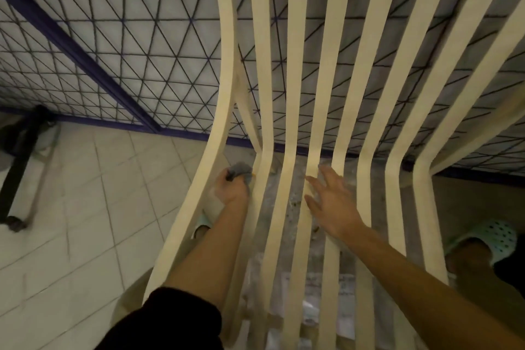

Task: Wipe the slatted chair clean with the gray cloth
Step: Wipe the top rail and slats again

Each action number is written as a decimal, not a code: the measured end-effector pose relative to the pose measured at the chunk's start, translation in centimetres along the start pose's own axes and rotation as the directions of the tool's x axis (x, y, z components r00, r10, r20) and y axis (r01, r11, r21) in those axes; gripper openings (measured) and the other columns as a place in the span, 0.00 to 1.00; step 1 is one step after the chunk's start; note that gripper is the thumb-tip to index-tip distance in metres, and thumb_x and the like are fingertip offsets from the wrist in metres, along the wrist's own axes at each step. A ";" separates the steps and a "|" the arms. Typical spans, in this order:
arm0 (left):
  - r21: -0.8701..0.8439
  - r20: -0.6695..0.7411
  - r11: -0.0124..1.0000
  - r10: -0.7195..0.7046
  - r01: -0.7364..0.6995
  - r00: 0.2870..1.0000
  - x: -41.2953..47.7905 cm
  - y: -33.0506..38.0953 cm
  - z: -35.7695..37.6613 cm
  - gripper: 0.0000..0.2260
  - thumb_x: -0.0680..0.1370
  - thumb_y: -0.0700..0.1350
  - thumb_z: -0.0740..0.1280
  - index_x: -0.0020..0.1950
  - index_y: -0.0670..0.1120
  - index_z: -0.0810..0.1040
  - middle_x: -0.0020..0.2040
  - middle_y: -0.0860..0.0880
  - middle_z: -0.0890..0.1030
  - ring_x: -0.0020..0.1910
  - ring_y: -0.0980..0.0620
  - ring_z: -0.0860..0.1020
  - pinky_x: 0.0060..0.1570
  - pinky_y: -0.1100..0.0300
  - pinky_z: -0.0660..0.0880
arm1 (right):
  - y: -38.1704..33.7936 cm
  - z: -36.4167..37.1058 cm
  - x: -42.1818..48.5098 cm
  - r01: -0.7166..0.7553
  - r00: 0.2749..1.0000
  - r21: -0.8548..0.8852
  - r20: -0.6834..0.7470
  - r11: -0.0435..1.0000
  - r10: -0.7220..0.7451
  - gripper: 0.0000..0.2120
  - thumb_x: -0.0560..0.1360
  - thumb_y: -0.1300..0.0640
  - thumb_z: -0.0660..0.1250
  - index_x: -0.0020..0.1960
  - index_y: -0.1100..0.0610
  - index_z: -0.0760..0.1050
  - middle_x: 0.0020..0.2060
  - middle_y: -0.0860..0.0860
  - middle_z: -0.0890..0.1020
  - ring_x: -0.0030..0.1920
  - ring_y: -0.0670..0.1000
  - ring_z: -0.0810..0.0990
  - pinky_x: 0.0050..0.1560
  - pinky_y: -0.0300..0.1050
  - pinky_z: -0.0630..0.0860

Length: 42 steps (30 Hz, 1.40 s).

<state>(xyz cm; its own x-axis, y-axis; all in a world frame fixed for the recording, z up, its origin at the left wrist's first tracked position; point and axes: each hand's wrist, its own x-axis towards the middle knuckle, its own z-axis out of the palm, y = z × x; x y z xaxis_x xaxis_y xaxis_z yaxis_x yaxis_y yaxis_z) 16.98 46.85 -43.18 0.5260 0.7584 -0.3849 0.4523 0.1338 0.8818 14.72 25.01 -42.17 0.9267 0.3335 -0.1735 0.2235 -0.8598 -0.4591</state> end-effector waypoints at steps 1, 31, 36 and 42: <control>-0.016 -0.031 1.000 -0.013 0.013 0.999 1.3 -0.1 1.3 0.08 0.75 0.29 0.61 0.47 0.37 0.78 0.42 0.42 0.80 0.43 0.45 0.77 0.47 0.56 0.77 | 0.0 0.4 1.1 0.038 0.999 -0.026 0.014 0.999 -0.038 0.24 0.83 0.48 0.56 0.77 0.51 0.59 0.79 0.54 0.50 0.79 0.55 0.45 0.77 0.50 0.44; 0.522 0.155 0.852 -0.065 -0.026 0.986 5.5 -6.2 1.9 0.10 0.74 0.37 0.63 0.38 0.49 0.79 0.39 0.50 0.81 0.40 0.49 0.79 0.41 0.60 0.76 | 0.5 6.4 4.7 0.047 0.998 -0.192 0.052 0.980 -0.038 0.29 0.81 0.44 0.42 0.78 0.55 0.59 0.80 0.54 0.46 0.79 0.58 0.38 0.77 0.59 0.47; 0.472 0.165 0.881 -0.069 -0.017 0.984 3.5 -7.8 -1.0 0.07 0.74 0.32 0.64 0.40 0.42 0.75 0.37 0.46 0.79 0.38 0.50 0.75 0.44 0.59 0.74 | 0.6 6.4 4.6 0.050 0.998 -0.180 0.040 0.982 -0.044 0.28 0.82 0.45 0.44 0.77 0.56 0.61 0.80 0.54 0.48 0.79 0.58 0.40 0.77 0.60 0.49; 0.454 0.113 0.891 -0.064 0.006 0.992 0.2 -8.6 -4.7 0.07 0.75 0.33 0.64 0.38 0.42 0.72 0.33 0.50 0.74 0.35 0.54 0.72 0.40 0.68 0.67 | 0.7 6.6 4.5 0.048 0.999 -0.175 0.032 0.983 -0.043 0.25 0.83 0.47 0.48 0.75 0.57 0.63 0.79 0.54 0.50 0.79 0.58 0.41 0.77 0.59 0.50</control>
<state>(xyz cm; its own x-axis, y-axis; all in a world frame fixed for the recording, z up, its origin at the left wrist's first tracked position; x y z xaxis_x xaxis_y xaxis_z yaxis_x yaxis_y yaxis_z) 9.80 48.81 -49.55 0.5738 0.6717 -0.4687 0.7331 -0.1660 0.6596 17.08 28.48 -49.06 0.9061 0.3821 -0.1813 0.3168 -0.8972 -0.3075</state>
